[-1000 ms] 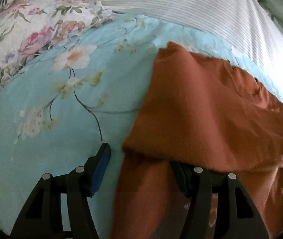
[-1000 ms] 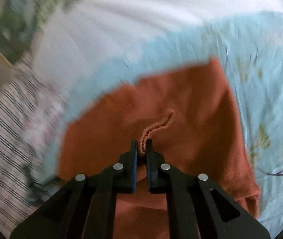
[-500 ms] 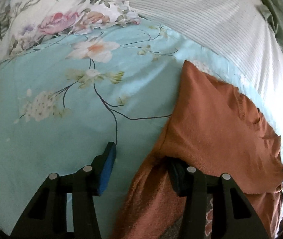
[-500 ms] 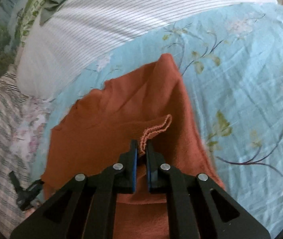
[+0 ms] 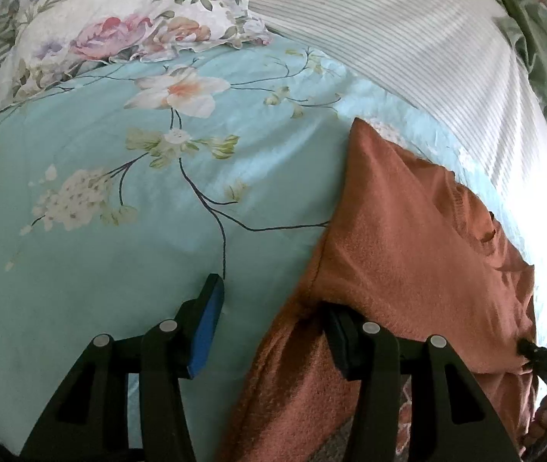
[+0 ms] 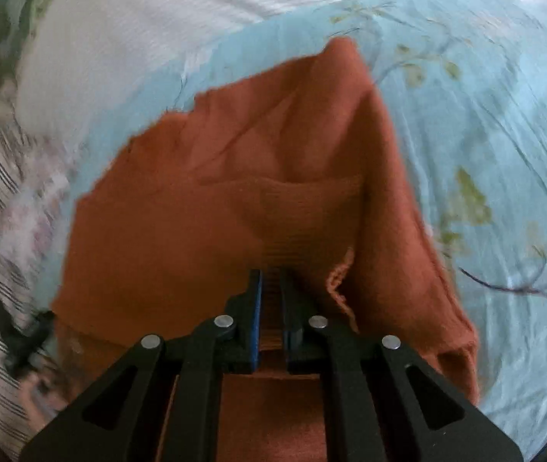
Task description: Fold small clothes
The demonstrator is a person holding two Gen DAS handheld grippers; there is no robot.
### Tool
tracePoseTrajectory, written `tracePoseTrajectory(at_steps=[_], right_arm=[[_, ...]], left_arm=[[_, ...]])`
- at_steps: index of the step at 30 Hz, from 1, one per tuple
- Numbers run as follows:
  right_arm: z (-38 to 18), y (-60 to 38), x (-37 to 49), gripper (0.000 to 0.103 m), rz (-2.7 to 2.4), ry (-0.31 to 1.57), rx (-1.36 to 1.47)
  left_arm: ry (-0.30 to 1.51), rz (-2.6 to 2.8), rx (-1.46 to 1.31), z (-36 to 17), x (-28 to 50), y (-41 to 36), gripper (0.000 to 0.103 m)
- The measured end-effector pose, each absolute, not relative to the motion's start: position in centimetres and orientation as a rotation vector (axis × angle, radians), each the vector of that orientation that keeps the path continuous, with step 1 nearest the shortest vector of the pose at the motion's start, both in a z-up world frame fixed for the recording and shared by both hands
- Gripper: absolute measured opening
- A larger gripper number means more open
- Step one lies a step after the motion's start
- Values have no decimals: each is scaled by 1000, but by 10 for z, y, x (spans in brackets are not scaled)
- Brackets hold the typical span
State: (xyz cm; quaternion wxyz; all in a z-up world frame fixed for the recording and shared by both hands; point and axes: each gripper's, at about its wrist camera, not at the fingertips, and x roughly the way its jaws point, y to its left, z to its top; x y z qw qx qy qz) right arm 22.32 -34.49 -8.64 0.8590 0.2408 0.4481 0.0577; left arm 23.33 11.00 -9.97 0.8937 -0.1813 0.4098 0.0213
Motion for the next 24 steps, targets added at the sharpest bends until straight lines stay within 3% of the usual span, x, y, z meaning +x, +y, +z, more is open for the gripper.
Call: tracePoseTrajectory(at_steps=[3, 7, 17, 24], right_arm=[[-64, -355, 194, 15, 120, 901, 498], [-50, -375, 151, 43, 145, 877, 534], [-87, -415, 40, 43, 180, 936, 665], [-104, -389, -13, 43, 402, 936, 764]], left_arm=[[875, 32, -361, -95, 231, 108, 51], [909, -46, -374, -88, 211, 109, 51], [1013, -280, -281, -87, 99, 103, 61], [1041, -357, -245, -94, 23, 97, 64]])
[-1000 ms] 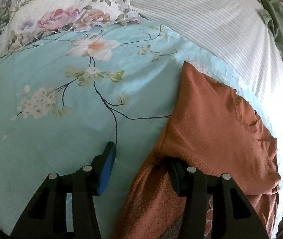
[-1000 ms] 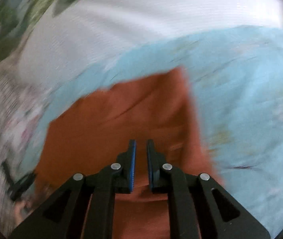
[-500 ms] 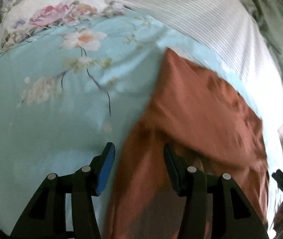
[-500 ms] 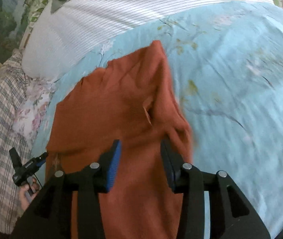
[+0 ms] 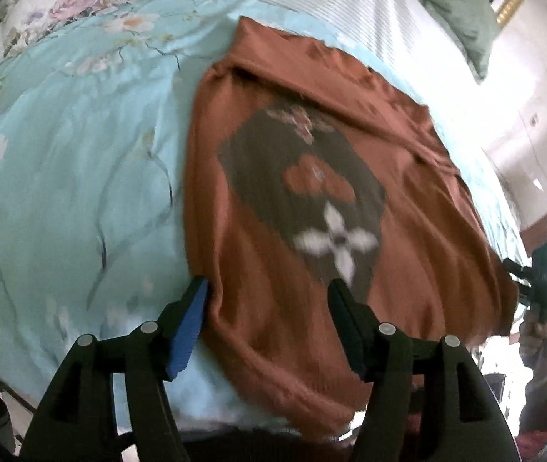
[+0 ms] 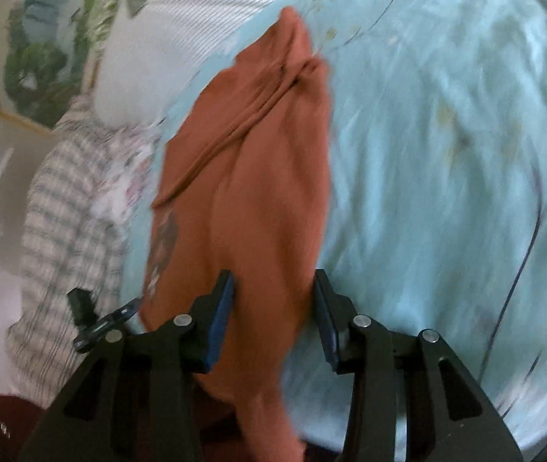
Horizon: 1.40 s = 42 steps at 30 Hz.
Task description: Fold small clothes
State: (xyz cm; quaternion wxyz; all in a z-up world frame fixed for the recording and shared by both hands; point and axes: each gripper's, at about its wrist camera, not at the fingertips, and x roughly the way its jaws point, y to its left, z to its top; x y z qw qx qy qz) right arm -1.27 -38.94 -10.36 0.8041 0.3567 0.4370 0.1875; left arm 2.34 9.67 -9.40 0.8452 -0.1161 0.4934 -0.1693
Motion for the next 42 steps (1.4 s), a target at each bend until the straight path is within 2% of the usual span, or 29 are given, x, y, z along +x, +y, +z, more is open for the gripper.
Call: tracePoseTrajectory(at_steps=[8, 11, 13, 14, 15, 16, 18, 22, 27, 28, 30, 32, 34, 35, 37, 38, 39, 42], right_arm=[[-113, -361, -43, 43, 496, 919, 775], [-113, -360, -49, 43, 480, 905, 764], [-112, -358, -48, 41, 472, 900, 755], [-112, -358, -49, 31, 469, 901, 741], [-111, -355, -49, 20, 456, 913, 709], [-112, -353, -50, 7, 457, 931, 692], [-112, -349, -54, 7, 492, 952, 689], [-107, -340, -71, 7, 539, 952, 637], [-121, -348, -63, 10, 525, 956, 699], [-123, -349, -61, 10, 531, 957, 720], [-125, -352, -60, 10, 547, 948, 739], [-127, -354, -60, 11, 558, 929, 760], [-127, -354, -61, 13, 570, 891, 776], [-126, -353, -62, 13, 575, 877, 770], [-125, -344, -64, 13, 571, 868, 727], [-126, -339, -63, 13, 560, 891, 696], [-127, -336, -61, 13, 567, 919, 693], [-116, -336, -67, 9, 623, 900, 693]], left_arm=[[1127, -442, -312, -114, -15, 97, 62], [1153, -448, -291, -123, -16, 92, 54], [1147, -442, -268, -122, -16, 93, 44], [1144, -441, -256, -121, -16, 94, 17], [1147, -436, -241, -122, -15, 97, 7], [1146, -438, -238, -122, -16, 100, 7], [1114, -449, -234, -115, -21, 106, 6], [1017, -507, -223, -91, -36, 119, 6], [1030, -578, -263, -96, -27, 120, 10], [1044, -583, -279, -98, -25, 119, 19], [1068, -591, -301, -103, -20, 118, 45], [1093, -584, -311, -109, -16, 115, 60], [1120, -591, -325, -117, -14, 112, 59], [1128, -589, -325, -121, -13, 110, 57], [1123, -577, -310, -123, -14, 107, 46], [1115, -576, -295, -123, -14, 107, 20], [1121, -585, -286, -124, -14, 106, 6], [1063, -615, -315, -112, -23, 117, 6]])
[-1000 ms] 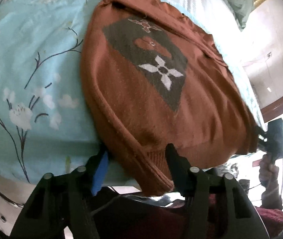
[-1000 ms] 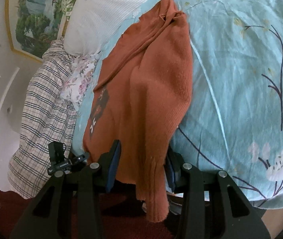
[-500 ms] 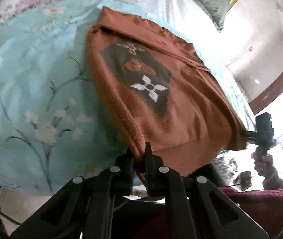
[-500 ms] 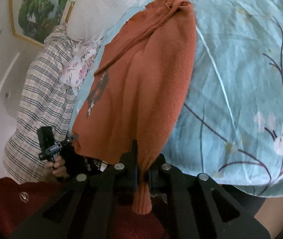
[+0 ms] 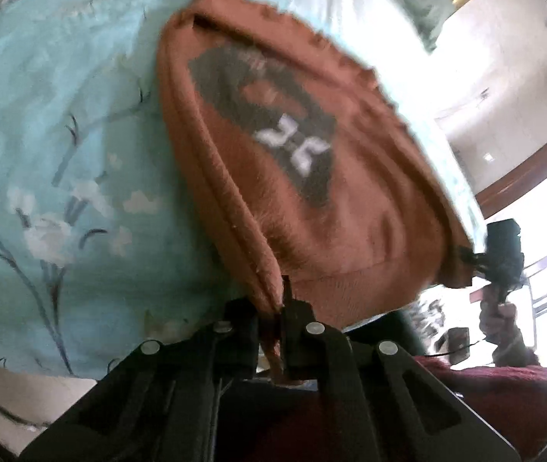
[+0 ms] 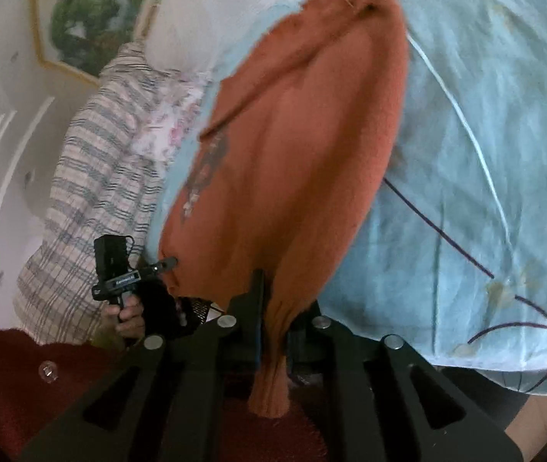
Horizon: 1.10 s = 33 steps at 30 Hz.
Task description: Fold small clothes
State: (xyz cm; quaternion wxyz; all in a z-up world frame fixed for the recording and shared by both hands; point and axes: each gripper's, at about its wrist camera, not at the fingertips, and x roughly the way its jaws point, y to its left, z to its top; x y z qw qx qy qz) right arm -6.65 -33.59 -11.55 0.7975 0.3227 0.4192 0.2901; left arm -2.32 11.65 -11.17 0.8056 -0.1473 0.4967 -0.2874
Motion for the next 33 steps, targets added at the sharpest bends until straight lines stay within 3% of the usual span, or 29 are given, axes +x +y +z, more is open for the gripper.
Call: tracePoseTrajectory(at_steps=[7, 16, 24, 33], right_arm=[[-92, -369, -74, 8, 670, 756, 810], [-44, -375, -31, 8, 669, 650, 780], [-17, -407, 83, 8, 496, 586, 749], [-17, -420, 216, 8, 406, 656, 697]], left_arm=[[865, -626, -462, -69, -33, 151, 5], [720, -701, -488, -11, 4, 128, 6], [613, -583, -537, 11, 111, 113, 6], [651, -456, -505, -2, 250, 95, 6]])
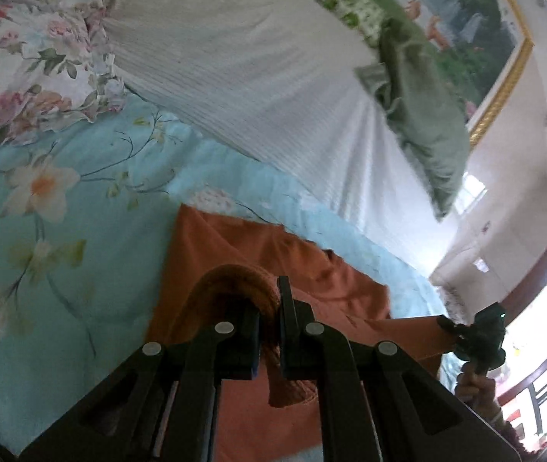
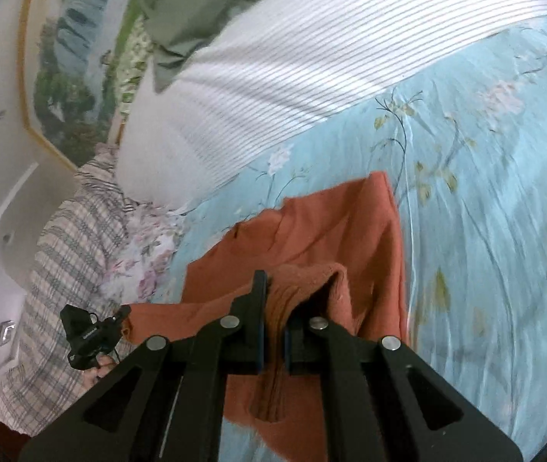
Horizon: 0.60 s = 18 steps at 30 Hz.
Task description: Fold small clothes
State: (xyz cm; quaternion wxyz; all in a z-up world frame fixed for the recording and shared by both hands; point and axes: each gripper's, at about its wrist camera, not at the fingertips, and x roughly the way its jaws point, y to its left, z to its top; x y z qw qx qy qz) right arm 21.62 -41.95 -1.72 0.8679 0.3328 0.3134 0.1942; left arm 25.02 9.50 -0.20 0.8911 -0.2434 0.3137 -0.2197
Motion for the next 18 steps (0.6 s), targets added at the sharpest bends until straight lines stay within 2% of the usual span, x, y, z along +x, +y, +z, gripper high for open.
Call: tracePoseTrajectory(at_steps=[6, 10, 14, 16, 18], right_arm=[[-37, -424, 266, 8, 342, 715, 669], [-69, -423, 297, 8, 267, 832, 660], [-92, -433, 301, 9, 261, 890, 743], [-91, -444, 291, 13, 267, 867, 797], [-83, -453, 276, 20, 243, 822, 806]], left_arm=[[719, -405, -501, -30, 312, 93, 6], [807, -356, -464, -57, 348, 81, 7], [890, -328, -469, -83, 364, 77, 11], [880, -344, -476, -81, 355, 80, 25], [861, -359, -449, -73, 336, 78, 49]])
